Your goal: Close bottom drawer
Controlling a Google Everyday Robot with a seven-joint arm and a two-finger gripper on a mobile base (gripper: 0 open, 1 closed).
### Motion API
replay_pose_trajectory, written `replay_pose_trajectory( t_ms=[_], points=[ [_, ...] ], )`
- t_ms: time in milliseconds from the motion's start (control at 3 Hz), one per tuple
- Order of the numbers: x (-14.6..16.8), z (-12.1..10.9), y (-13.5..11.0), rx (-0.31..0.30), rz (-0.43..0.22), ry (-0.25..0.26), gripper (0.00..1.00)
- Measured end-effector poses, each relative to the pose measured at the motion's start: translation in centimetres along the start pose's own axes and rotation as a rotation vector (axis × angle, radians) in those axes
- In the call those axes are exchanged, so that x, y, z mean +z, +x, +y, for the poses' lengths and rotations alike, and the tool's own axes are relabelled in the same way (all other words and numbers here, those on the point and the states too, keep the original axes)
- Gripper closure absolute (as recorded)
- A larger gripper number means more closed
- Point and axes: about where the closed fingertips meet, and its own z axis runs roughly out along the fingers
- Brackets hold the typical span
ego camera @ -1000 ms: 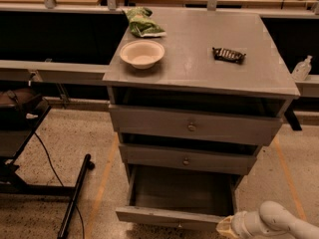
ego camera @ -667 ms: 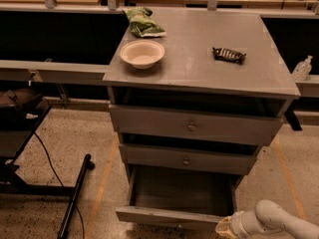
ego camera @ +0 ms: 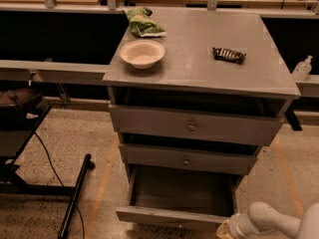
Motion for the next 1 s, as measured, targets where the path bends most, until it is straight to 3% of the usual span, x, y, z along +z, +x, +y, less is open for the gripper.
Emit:
replay_pose_trajectory(
  t_ms=[667, 1000],
  points=[
    [0.7, -1.5, 0.0, -0.006, 0.031, 0.056, 1.0],
    [0.7, -1.5, 0.0, -0.006, 0.031, 0.056, 1.0]
  ],
)
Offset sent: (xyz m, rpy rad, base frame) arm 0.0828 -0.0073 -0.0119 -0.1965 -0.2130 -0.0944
